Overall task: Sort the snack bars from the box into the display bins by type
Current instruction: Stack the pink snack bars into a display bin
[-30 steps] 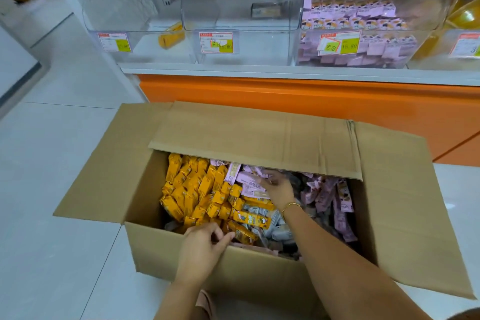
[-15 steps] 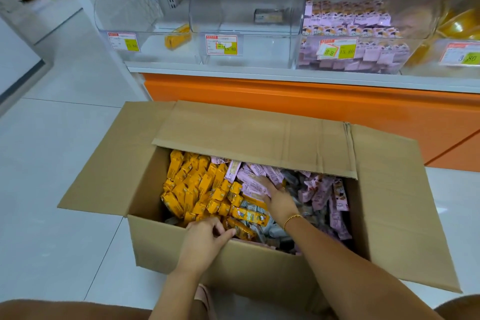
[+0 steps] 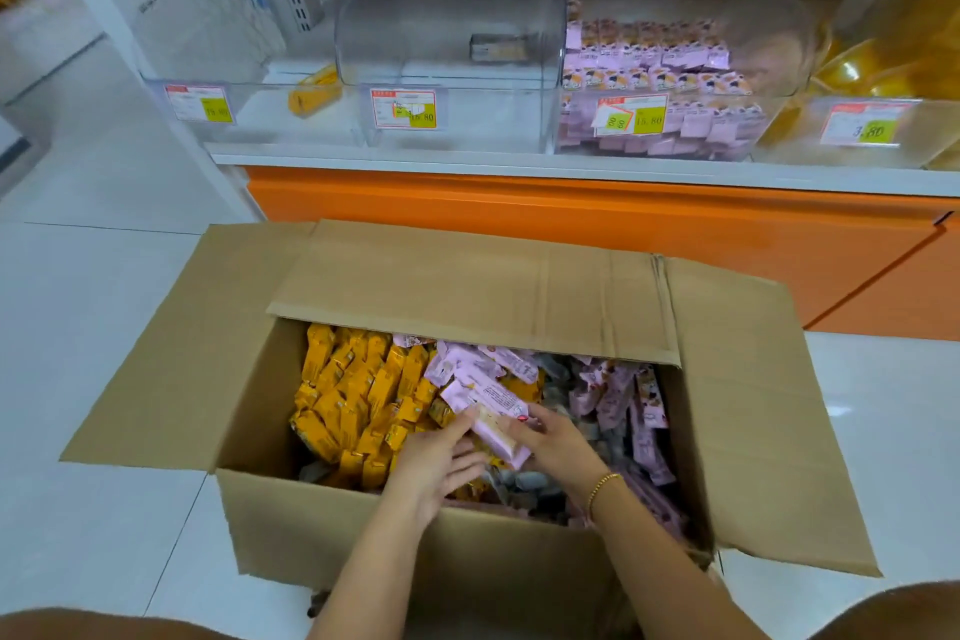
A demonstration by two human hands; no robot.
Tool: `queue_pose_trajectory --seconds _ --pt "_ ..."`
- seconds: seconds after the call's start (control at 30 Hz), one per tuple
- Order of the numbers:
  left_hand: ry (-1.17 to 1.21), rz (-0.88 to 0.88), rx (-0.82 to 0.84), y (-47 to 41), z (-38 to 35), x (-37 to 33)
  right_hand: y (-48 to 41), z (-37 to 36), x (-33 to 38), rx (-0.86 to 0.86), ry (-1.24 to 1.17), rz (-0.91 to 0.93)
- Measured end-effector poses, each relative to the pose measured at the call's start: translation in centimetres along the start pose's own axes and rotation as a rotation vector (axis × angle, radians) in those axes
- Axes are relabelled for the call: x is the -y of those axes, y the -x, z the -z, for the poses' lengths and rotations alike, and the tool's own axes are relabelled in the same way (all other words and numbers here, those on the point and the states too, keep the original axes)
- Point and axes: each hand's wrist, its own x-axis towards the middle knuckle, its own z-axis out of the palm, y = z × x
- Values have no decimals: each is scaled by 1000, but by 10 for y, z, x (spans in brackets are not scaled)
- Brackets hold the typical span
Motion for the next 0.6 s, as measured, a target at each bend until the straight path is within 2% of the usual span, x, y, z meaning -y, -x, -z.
queue_pose_trajectory --seconds 0.1,0.23,0.33,0.4,0.5,0.6 --pt "58 -69 31 3 -12 -7 25 4 25 55 -101 58" --pt "304 -118 232 17 -17 -29 41 24 63 -52 -153 87" --pt "431 -184 402 29 -19 -49 50 40 89 -154 -474 91" --pt "454 -237 462 35 -25 -60 57 45 107 -103 -650 111" --pt "438 -314 479 46 -35 -71 67 43 125 -27 -635 146" --pt "401 -360 499 53 -39 -81 70 40 132 -50 -577 209"
